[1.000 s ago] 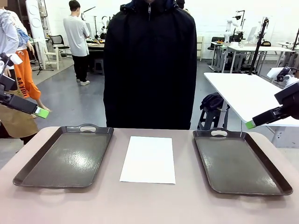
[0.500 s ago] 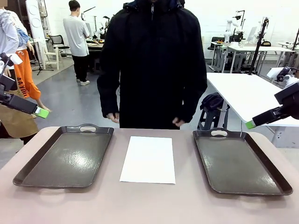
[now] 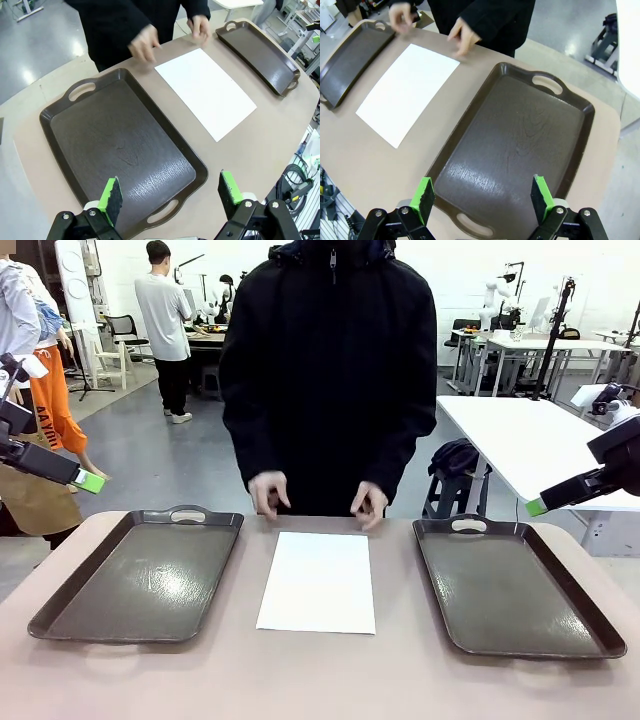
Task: Sort the A4 documents.
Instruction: Receive the A4 Paper.
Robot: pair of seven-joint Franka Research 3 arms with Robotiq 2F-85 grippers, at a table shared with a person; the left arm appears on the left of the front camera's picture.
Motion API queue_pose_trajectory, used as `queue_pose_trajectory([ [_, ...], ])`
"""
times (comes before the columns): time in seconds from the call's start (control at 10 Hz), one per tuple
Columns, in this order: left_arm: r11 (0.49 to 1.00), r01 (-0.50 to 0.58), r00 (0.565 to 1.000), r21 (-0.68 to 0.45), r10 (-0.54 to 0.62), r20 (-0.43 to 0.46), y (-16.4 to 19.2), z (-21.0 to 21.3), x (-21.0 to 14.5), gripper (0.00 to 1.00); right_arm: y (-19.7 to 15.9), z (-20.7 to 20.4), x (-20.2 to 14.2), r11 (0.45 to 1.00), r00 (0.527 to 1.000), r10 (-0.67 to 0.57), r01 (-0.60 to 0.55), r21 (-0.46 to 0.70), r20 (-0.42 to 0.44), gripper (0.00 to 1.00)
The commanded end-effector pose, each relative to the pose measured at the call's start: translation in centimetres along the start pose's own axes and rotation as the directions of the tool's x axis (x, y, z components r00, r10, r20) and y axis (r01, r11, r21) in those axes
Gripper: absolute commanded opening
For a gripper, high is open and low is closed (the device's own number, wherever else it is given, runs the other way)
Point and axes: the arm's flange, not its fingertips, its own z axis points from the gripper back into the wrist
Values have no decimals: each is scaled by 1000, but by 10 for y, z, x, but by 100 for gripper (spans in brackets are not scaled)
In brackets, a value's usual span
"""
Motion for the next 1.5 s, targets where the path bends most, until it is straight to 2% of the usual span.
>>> queue_pose_trajectory([
  [0.0,1000,0,1000,-8,0,4,0,0,0,100,0,-1,0,1000,1000,-2,2,7,0,100],
  [1.4,1000,0,1000,-8,0,4,0,0,0,100,0,-1,0,1000,1000,-2,2,7,0,100],
])
